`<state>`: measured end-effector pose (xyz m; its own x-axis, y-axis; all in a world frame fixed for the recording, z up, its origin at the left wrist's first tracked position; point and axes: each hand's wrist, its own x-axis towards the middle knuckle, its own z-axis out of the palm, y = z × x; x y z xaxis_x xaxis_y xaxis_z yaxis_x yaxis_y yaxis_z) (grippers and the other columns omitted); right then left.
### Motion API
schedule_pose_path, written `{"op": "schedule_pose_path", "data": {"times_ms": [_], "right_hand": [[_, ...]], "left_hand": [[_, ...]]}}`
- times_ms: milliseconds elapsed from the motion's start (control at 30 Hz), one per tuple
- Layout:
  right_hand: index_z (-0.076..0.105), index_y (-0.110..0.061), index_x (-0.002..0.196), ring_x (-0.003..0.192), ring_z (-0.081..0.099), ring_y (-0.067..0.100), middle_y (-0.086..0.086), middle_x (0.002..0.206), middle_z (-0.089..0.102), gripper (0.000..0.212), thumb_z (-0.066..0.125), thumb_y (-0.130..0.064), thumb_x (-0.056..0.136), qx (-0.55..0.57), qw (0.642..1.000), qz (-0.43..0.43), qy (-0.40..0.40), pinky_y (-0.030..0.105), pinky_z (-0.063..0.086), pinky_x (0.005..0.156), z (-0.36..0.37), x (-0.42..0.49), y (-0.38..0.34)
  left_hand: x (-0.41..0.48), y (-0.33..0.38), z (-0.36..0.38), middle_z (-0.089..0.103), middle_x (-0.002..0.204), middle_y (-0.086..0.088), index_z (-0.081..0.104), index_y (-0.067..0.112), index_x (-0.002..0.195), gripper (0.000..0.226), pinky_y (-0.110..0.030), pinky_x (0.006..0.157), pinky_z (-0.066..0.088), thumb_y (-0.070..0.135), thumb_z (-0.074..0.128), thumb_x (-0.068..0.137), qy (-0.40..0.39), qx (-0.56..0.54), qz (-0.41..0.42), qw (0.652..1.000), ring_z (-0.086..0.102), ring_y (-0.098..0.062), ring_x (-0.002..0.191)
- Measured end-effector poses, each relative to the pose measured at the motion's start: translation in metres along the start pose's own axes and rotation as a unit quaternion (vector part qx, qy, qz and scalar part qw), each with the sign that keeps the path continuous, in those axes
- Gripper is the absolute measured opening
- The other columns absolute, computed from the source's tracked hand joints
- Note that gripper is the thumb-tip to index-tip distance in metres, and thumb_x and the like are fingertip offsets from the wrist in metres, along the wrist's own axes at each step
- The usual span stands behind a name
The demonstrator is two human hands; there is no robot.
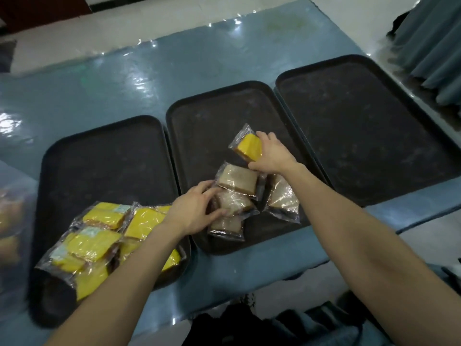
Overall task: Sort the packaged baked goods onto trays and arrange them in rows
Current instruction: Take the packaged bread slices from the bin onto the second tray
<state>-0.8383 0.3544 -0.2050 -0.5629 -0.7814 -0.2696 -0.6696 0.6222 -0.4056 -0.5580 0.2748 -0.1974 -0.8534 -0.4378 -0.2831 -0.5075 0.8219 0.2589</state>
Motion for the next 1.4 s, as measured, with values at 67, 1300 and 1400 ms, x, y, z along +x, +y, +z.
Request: {"op": "schedule_pose_path", "data": {"times_ms": [67, 1300, 1400], "right_hand": [[0.029, -0.02, 0.165, 0.131, 0.056, 0.04, 0.013, 0.144, 0.046, 0.11, 0.086, -0.049, 0.075, 0.04, 0.997, -0.036, 0.055, 0.051, 0.049, 0.109, 0.0, -0.013, -0.034], [0.069, -0.015, 0.114, 0.1, 0.068, 0.036, 0.009, 0.108, 0.071, 0.022, 0.055, -0.027, 0.102, -0.118, 0.922, -0.354, 0.103, 0.046, 0.055, 0.082, 0.069, -0.138, -0.5], [0.069, -0.014, 0.108, 0.094, 0.067, 0.035, 0.009, 0.101, 0.072, 0.021, 0.054, -0.026, 0.103, -0.091, 0.919, -0.366, 0.113, 0.047, 0.055, 0.081, 0.086, -0.15, -0.57]], "left_hand": [[-0.024, -0.025, -0.01, 0.049, 0.164, 0.001, 0.06, 0.032, 0.151, 0.058, -0.045, 0.108, 0.054, 0.064, 0.059, 0.103, 0.07, 0.02, -0.029, 0.997, 0.056, -0.025, 0.143], [-0.328, -0.345, -0.235, 0.073, 0.127, -0.006, 0.072, 0.02, 0.134, 0.032, -0.049, 0.087, 0.057, 0.03, 0.06, 0.106, 0.253, 0.14, -0.177, 0.941, 0.07, -0.04, 0.113], [-0.356, -0.417, -0.236, 0.071, 0.133, -0.003, 0.069, 0.023, 0.136, 0.033, -0.047, 0.089, 0.055, 0.032, 0.058, 0.107, 0.197, 0.127, -0.217, 0.948, 0.068, -0.037, 0.119]]}}
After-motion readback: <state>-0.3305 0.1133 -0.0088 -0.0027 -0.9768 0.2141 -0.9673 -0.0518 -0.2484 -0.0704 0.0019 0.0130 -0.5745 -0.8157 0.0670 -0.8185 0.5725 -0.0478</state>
